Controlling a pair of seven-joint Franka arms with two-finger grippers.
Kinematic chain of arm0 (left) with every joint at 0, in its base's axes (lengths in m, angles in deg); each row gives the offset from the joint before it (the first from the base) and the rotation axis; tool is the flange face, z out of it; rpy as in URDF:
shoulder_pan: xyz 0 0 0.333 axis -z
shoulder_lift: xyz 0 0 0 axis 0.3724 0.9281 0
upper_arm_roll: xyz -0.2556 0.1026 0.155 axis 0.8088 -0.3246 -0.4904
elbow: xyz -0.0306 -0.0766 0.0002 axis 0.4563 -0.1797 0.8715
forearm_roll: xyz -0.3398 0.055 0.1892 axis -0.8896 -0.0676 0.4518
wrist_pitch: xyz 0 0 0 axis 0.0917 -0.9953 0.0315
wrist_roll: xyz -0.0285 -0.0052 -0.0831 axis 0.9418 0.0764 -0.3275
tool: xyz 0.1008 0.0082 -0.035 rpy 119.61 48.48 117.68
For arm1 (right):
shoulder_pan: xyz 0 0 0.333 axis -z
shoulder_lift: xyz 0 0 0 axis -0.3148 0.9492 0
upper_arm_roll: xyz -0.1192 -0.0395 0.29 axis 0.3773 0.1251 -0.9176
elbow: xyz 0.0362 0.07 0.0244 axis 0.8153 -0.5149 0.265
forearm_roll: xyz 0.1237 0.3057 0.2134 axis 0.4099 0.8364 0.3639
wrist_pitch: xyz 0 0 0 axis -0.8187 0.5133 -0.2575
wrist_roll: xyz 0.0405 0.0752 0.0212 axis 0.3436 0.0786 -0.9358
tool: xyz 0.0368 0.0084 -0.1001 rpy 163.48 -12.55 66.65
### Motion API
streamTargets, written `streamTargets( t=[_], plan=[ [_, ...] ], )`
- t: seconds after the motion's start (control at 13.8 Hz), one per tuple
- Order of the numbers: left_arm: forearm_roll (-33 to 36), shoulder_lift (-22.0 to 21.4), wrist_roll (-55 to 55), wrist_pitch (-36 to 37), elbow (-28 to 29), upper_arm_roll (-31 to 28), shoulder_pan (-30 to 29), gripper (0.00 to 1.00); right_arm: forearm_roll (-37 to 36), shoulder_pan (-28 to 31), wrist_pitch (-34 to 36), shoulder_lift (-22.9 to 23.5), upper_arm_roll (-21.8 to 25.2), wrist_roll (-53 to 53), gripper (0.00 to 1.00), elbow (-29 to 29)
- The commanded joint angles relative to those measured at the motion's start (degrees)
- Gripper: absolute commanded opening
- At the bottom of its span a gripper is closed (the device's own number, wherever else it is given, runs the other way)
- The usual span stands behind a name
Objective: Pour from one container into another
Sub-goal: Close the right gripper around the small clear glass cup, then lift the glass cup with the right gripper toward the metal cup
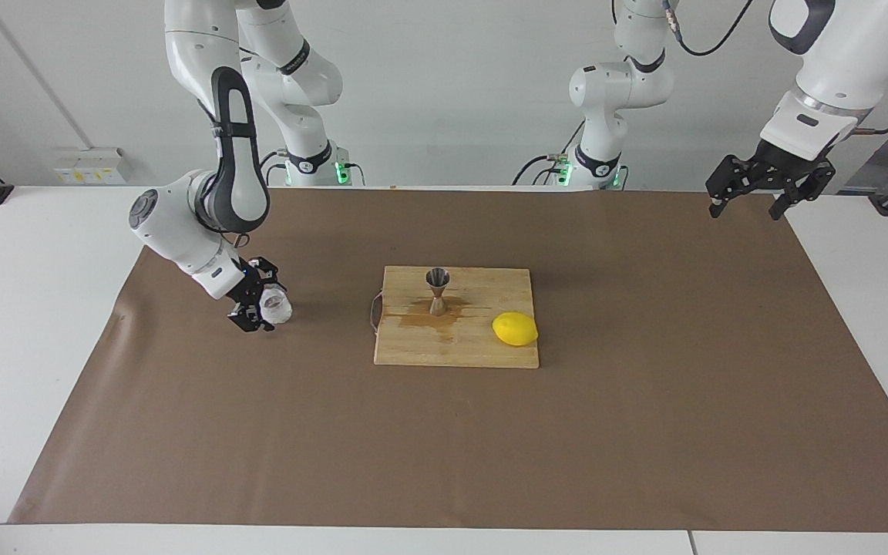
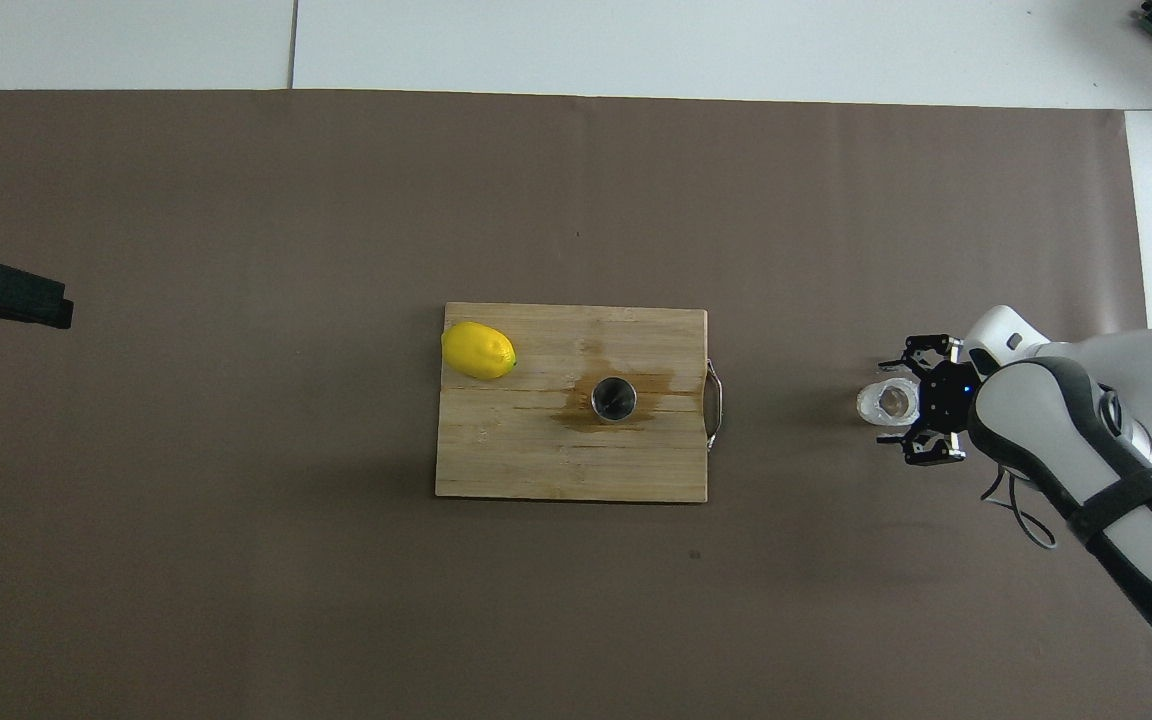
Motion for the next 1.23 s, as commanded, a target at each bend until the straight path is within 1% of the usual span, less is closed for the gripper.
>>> streamTargets(
  t=[0.0,0.07,0.15,0.22,0.29,0.36,0.44,0.51,0.58,0.65,0.87,0.94,1.16],
  plan=[
    [1.2,-1.1,0.6,0.5,0.9,-0.3,0.8,1.0,1.9,0.3,-0.7,0.0,-0.3,-1.4,0.83,-0.2],
    [1.2,-1.2,0.5,0.6,1.0,-0.3,0.9,1.0,2.0,0.3,-0.6,0.0,-0.3,-1.3,0.68,-0.2],
    [1.2,-1.3,0.4,0.7,1.0,-0.3,0.8,1.0,1.9,0.3,-0.6,0.0,-0.3,-1.3,0.61,-0.1],
    [1.2,-1.3,0.4,0.6,1.0,-0.3,0.8,1.0,2.0,0.3,-0.6,0.0,-0.3,-1.3,0.52,-0.1],
    [0.9,-1.2,0.2,0.4,1.0,-0.3,0.8,1.0,1.9,0.3,-0.6,0.0,-0.3,-1.3,0.41,-0.1],
    [0.7,-1.1,0.2,0.3,1.0,-0.3,0.8,1.0,1.9,0.3,-0.5,0.0,-0.3,-1.3,0.28,0.0],
    [0.5,-1.0,0.2,0.2,0.9,-0.3,0.8,1.0,2.0,0.3,-0.5,0.1,-0.3,-1.3,0.17,0.1],
    [0.1,-1.0,0.3,0.0,0.9,-0.3,0.8,1.0,2.1,0.3,-0.5,0.0,-0.3,-1.1,0.15,0.2],
    [-0.1,-0.8,0.4,0.0,0.8,-0.3,0.7,1.0,2.1,0.3,-0.5,0.0,-0.4,-1.0,0.11,0.7],
    [-0.1,-0.8,0.4,-0.2,0.8,-0.3,0.7,1.0,2.1,0.3,-0.4,-0.2,-0.5,-0.3,0.09,1.0],
    [-0.9,-0.6,0.5,-0.7,0.7,-0.3,0.4,1.0,2.1,0.2,-0.4,-1.2,-2.7,4.6,0.08,2.2],
    [-1.1,-0.7,0.6,-0.7,0.7,-0.3,0.3,1.0,2.1,0.2,-0.5,-1.6,-3.7,6.2,0.06,2.8],
    [-1.2,-0.7,0.6,-0.7,0.8,-0.3,0.2,1.0,2.0,0.2,-0.5,-2.3,-6.8,13.6,0.05,5.7]
  ],
)
